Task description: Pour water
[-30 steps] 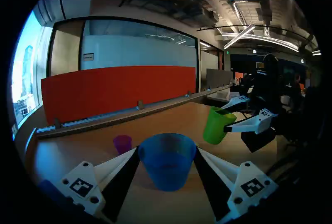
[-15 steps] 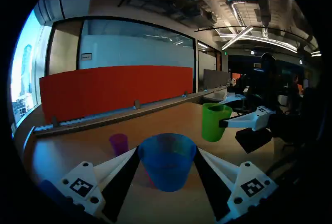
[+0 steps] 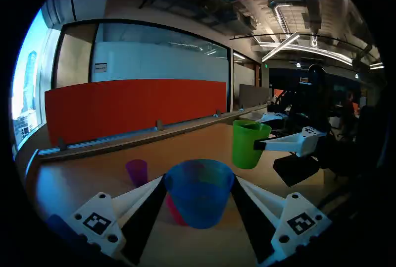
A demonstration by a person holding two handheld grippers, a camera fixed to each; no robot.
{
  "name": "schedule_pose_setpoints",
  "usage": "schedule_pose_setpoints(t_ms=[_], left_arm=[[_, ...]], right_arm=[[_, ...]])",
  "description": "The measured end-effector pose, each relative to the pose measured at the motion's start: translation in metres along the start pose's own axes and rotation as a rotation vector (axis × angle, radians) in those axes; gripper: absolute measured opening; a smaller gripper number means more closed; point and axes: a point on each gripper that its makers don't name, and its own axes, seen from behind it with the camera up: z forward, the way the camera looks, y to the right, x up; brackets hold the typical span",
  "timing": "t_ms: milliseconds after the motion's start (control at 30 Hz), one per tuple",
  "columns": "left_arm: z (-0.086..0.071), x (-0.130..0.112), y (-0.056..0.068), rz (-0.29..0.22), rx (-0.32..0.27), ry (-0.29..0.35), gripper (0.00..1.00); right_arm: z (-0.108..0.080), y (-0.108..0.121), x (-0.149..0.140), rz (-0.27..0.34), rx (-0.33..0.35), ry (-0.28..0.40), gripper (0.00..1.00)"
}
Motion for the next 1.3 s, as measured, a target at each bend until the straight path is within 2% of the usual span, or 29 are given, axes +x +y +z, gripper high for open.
schedule_pose_setpoints(t_ms=[600,1300], left_arm=[[0.001,0.004,0.005,0.009,-0.016,0.004,0.88],[0.004,0.027,0.004,0.153,-0.014,0.020,0.88]], right_arm=[[0.002,-0.004,0.002,0.003,0.023,0.026,0.91],[0.007,-0.034,-0.028,-0.009,0.109,-0.063,0.91]])
